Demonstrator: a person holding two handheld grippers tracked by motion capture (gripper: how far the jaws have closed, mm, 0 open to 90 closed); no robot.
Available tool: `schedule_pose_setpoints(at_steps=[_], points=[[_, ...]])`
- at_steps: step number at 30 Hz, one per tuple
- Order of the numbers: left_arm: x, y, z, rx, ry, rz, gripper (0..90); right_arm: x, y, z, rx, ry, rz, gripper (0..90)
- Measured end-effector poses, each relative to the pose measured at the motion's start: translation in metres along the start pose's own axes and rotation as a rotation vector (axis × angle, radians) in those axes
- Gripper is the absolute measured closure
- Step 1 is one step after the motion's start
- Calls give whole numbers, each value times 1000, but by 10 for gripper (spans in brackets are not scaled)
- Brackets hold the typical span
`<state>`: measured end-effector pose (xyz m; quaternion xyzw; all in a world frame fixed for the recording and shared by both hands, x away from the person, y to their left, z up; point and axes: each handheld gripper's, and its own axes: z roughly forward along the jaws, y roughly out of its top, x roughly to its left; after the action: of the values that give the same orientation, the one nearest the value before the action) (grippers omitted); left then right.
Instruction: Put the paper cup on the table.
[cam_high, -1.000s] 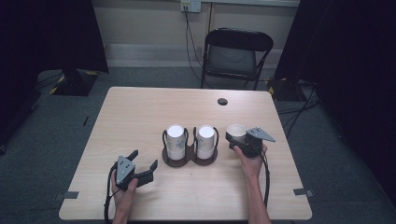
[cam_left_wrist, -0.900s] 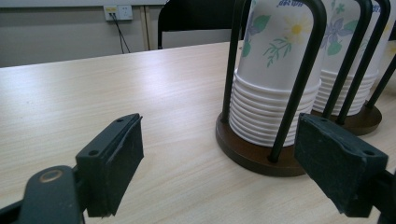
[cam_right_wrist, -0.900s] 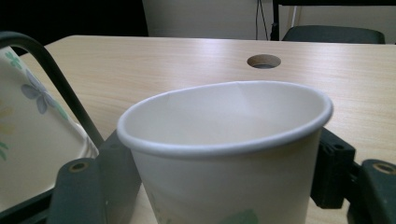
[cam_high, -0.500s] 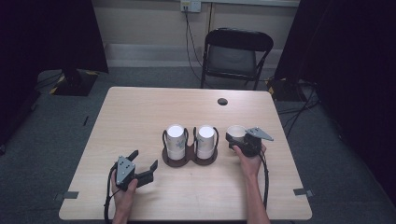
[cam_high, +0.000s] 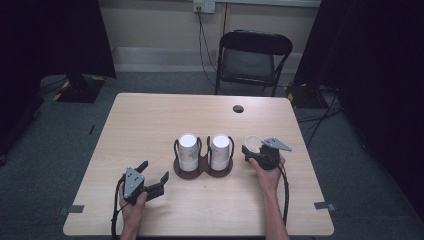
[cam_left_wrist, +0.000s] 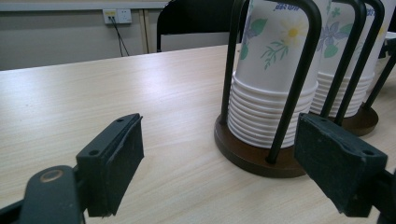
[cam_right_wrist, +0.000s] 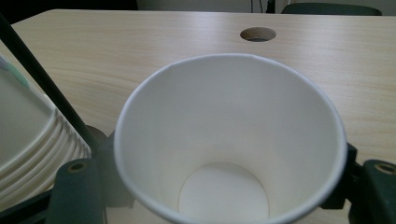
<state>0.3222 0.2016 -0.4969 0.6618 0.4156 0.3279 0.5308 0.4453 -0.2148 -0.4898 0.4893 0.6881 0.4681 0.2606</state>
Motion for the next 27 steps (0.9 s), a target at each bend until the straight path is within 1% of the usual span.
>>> schedule_pose_setpoints(at_steps=[3,6,8,9,10,13,16,20,21,24,27], points=[[0,0,0,-1,-2,-3,161,1,0,1,5,-4,-6,263],[0,0,0,-2,-3,-4,161,0,0,1,9,-3,1,249],[0,0,0,-4,-4,-4,161,-1,-1,2,21,-5,-3,218],[0,0,0,-4,-4,-4,161,-1,-1,2,21,-5,-3,218],[0,0,0,-5,-4,-6,161,-1,-3,3,39,-12,0,157],[1,0,0,-5,-3,-6,162,-2,-4,2,48,-11,8,135],[1,0,0,-4,-3,-6,162,-3,-4,2,53,-11,19,134],[0,0,0,-3,-4,-7,162,-1,-4,0,61,-17,17,135],[0,0,0,-3,-5,-6,162,-1,-5,-1,65,-14,24,137],[0,0,0,-4,-9,-4,162,0,-5,-4,64,-10,19,141],[1,0,0,-4,-5,-11,162,2,-4,-7,55,-10,19,146]])
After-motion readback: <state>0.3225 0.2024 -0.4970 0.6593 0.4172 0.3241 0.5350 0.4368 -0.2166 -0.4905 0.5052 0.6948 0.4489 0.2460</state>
